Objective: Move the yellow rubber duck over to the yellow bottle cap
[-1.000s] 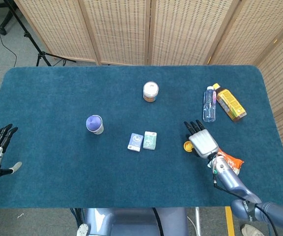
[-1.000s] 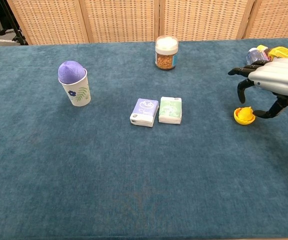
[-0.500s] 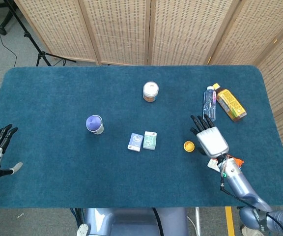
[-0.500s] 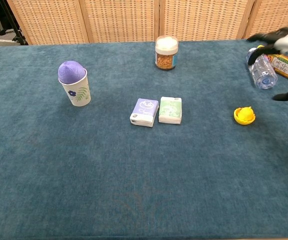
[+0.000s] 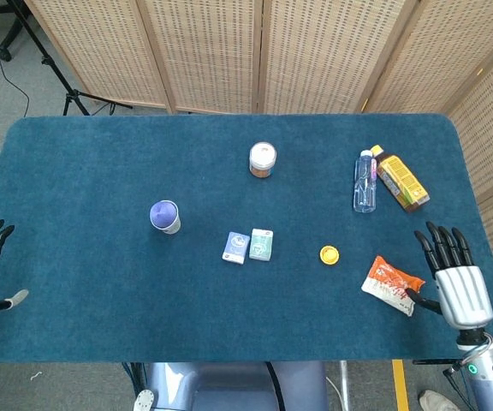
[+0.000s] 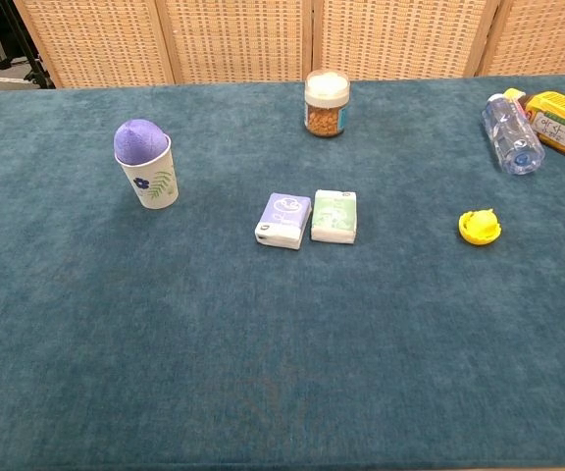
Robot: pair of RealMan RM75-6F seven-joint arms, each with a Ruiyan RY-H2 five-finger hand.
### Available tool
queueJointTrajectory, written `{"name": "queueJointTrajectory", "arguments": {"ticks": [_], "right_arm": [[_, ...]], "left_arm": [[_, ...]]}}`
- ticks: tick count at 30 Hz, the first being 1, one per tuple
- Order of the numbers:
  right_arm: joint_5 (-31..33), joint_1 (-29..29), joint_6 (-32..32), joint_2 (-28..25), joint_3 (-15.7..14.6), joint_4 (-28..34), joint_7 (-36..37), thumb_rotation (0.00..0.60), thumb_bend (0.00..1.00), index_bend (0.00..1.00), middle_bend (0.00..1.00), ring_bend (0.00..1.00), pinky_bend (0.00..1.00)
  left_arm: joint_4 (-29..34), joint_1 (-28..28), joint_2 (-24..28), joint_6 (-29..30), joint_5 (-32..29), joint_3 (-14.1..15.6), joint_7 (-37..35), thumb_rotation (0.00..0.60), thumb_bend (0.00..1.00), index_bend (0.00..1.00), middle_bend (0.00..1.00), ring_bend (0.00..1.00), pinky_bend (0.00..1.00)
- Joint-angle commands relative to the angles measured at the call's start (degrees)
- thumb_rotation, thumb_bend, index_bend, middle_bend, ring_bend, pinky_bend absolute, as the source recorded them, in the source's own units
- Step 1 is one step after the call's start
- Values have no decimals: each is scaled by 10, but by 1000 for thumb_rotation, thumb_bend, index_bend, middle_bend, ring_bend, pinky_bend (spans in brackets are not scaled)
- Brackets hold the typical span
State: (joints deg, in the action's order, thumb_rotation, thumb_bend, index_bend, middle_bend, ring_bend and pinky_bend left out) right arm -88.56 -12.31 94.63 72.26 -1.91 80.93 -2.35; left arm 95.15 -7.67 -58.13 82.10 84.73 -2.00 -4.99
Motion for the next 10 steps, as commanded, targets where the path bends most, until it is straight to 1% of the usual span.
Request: {"name": "queueJointTrajectory", "arguments": {"ticks": [1, 4, 10], "right_arm": [[-4, 19, 7, 10, -3, -31, 36, 600, 0, 0, 0, 0, 0], [-7, 22, 6, 11, 2, -43, 44, 600, 0, 0, 0, 0, 0], [-11, 28, 7, 7, 12, -38, 46, 600, 0, 0, 0, 0, 0]], "left_arm": [[-3, -1, -4, -1, 0, -1, 4, 600, 0, 0, 0, 0, 0], [-4, -2, -8, -1, 3, -1, 12, 600, 0, 0, 0, 0, 0], [-5, -1, -10, 3, 8, -1, 16, 600, 0, 0, 0, 0, 0]]}}
